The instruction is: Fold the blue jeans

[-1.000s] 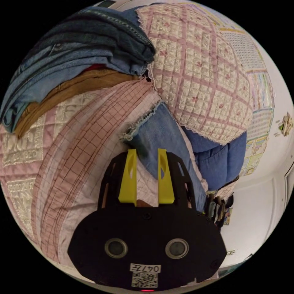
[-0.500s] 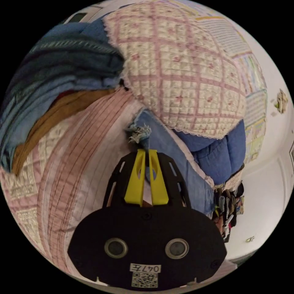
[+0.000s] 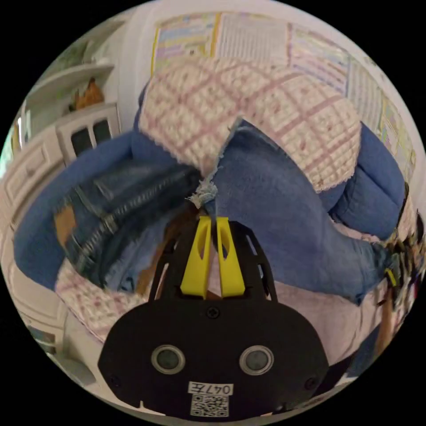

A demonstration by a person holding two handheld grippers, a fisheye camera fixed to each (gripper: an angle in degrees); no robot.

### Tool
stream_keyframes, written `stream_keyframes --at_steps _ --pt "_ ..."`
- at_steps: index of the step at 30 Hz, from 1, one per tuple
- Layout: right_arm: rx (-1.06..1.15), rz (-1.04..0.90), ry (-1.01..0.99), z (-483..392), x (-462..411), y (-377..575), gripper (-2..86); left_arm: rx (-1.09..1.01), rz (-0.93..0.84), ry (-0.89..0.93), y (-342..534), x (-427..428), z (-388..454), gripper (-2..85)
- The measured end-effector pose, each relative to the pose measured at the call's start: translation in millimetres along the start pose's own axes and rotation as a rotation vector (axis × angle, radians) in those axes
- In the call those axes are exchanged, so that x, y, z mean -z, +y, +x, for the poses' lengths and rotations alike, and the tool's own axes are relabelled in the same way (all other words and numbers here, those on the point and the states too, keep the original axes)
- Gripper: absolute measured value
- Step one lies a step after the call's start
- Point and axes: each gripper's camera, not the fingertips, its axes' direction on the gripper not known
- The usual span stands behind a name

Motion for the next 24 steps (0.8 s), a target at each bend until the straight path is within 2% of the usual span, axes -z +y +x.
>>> stream_keyframes --at_steps 2,6,8,11,15,17,19,24 --pt "-0.111 -0.077 -0.062 9.5 -11.3 2.7 1.4 0.114 -0.078 0.05 21.3 -24.7 -16.5 -0.2" --pt "-0.186 -0.175 -0.142 29.9 -11.3 -9.0 4.2 0.06 -0.125 -0.001 31.3 -32.3 -6.1 0.7" --pt "-0.268 -0.126 0.029 42.6 5.7 -15.0 5.4 0.065 -0.174 -0.074 33.9 -29.2 -0.3 2.7" --pt "-0.183 0.003 0.105 28.6 27.1 -32.6 4.5 0.077 -0.172 -0.11 44.7 -14.2 0.4 4.9" --pt "0.101 -0.05 -0.064 -27.4 8.4 -78.8 3.6 0.06 -0.111 -0.059 71.3 14.0 5.3 5.5" --pt "0.221 -0.168 -0.151 -66.5 -23.1 -106.3 3.7 -0.002 -0.073 0.006 97.6 37.8 20.1 5.5" --pt "0.216 -0.241 -0.217 -82.0 -49.0 -121.5 4.0 -0.081 -0.076 0.073 122.8 56.2 37.6 5.3" --pt "0.035 -0.371 -0.341 -82.4 -107.7 -136.3 4.3 -0.251 -0.048 0.22 199.5 108.3 75.7 4.1"
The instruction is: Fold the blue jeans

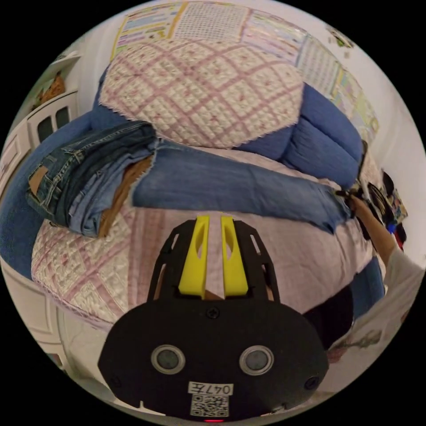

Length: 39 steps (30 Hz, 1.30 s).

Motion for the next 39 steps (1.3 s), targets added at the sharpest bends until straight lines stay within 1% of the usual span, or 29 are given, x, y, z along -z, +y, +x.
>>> stream_keyframes --at_steps 2,3,5,7,9,11,13,14,18,22,24,26,29,33,35,38,39 --pt "-0.049 -0.001 -0.063 5.3 -8.5 1.2 2.1 -0.046 -0.009 0.017 21.8 10.6 14.8 3.2" --pt "-0.056 0.013 -0.05 5.3 -6.5 3.4 1.6 -0.053 -0.022 0.017 25.1 11.9 16.6 3.0" --pt "-0.007 0.087 -0.103 3.0 11.6 16.3 0.0 -0.074 -0.069 -0.013 33.0 15.2 19.3 2.6" --pt "0.038 0.172 -0.2 1.8 36.3 34.3 -0.3 -0.061 -0.069 -0.039 36.1 19.2 16.8 2.6" --pt "0.148 0.262 -0.267 -2.6 67.0 64.7 -0.5 -0.021 -0.046 -0.014 37.9 24.8 10.2 2.7" --pt "0.375 0.341 -0.378 -9.6 105.9 124.7 -0.5 0.056 0.002 0.095 40.3 32.6 -3.9 3.6" --pt "0.471 0.348 -0.406 -8.2 126.3 174.7 -0.5 0.127 0.029 0.178 42.8 35.9 -17.9 4.5" --pt "0.479 0.341 -0.425 -2.1 135.2 204.2 -0.5 0.176 0.038 0.228 44.4 36.6 -27.9 5.0" --pt "0.369 0.306 -0.443 18.5 140.6 267.6 0.3 0.285 0.038 0.327 46.4 33.6 -53.8 7.1" --pt "0.242 0.216 -0.355 28.8 134.2 303.6 2.8 0.359 0.009 0.416 45.5 28.1 -70.5 8.3" --pt "0.237 0.21 -0.329 31.6 138.7 317.1 7.0 0.365 -0.005 0.42 46.5 31.6 -73.2 8.4" --pt "0.224 0.233 -0.362 39.6 151.0 333.1 13.0 0.354 -0.018 0.406 49.6 41.6 -77.1 8.5" --pt "0.172 0.277 -0.427 57.3 166.8 347.9 15.5 0.374 -0.029 0.387 55.4 52.9 -91.1 8.6" --pt "0.029 0.33 -0.522 87.6 181.2 366.4 13.1 0.445 -0.015 0.39 62.5 66.1 -118.2 8.5" --pt "-0.138 0.333 -0.528 111.3 184.0 380.5 7.5 0.501 0.012 0.377 63.2 76.5 -138.3 8.5" --pt "-0.242 0.312 -0.584 131.3 185.2 393.9 2.2 0.58 0.049 0.363 56.1 86.4 -166.4 8.6" --pt "-0.249 0.301 -0.589 133.3 185.9 395.3 1.7 0.593 0.056 0.359 53.7 87.7 -172.0 8.6"
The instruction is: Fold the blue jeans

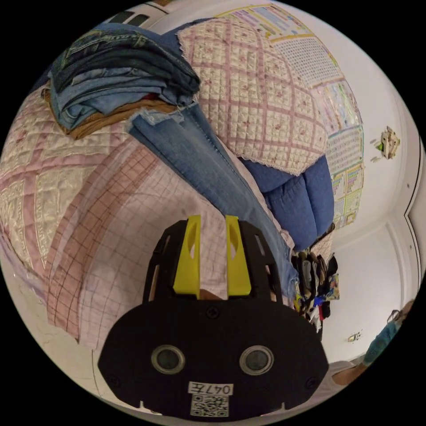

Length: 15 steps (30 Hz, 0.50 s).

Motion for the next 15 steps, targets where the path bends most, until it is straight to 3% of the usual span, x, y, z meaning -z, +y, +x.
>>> stream_keyframes --at_steps 11,15 --pt "-0.033 0.052 -0.077 -20.1 72.3 -28.6 -0.3 0.347 0.122 0.044 -70.8 25.4 -67.3 9.7" --pt "0.011 0.063 -0.07 -37.0 92.8 -47.6 -0.3 0.33 0.115 0.023 -80.4 39.8 -65.9 9.3"
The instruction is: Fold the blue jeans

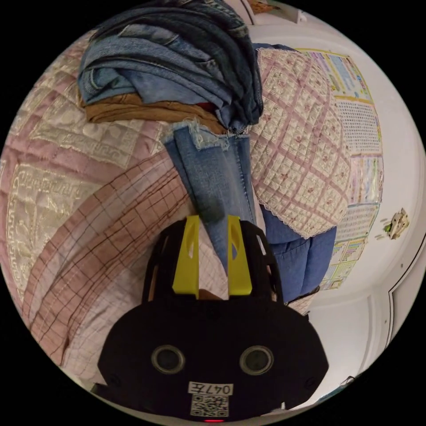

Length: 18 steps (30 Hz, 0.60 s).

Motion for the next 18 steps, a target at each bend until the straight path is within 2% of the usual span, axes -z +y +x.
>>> stream_keyframes --at_steps 7,11,15,18 --pt "0.024 -0.026 0.039 -16.3 22.1 -20.8 -0.3 -0.041 -0.036 0.023 0.2 39.0 8.9 6.5" --pt "0.017 -0.036 0.048 -19.8 35.1 -19.3 -0.2 -0.05 -0.027 0.005 -2.8 60.9 9.8 0.5" --pt "-0.001 -0.038 0.039 -22.2 47.1 -13.7 -0.2 -0.017 -0.079 -0.024 -9.0 64.0 2.9 0.9" --pt "-0.005 -0.057 0.044 -25.0 55.1 -11.3 -0.1 0.019 -0.057 0.044 -5.9 74.1 -2.3 1.8"
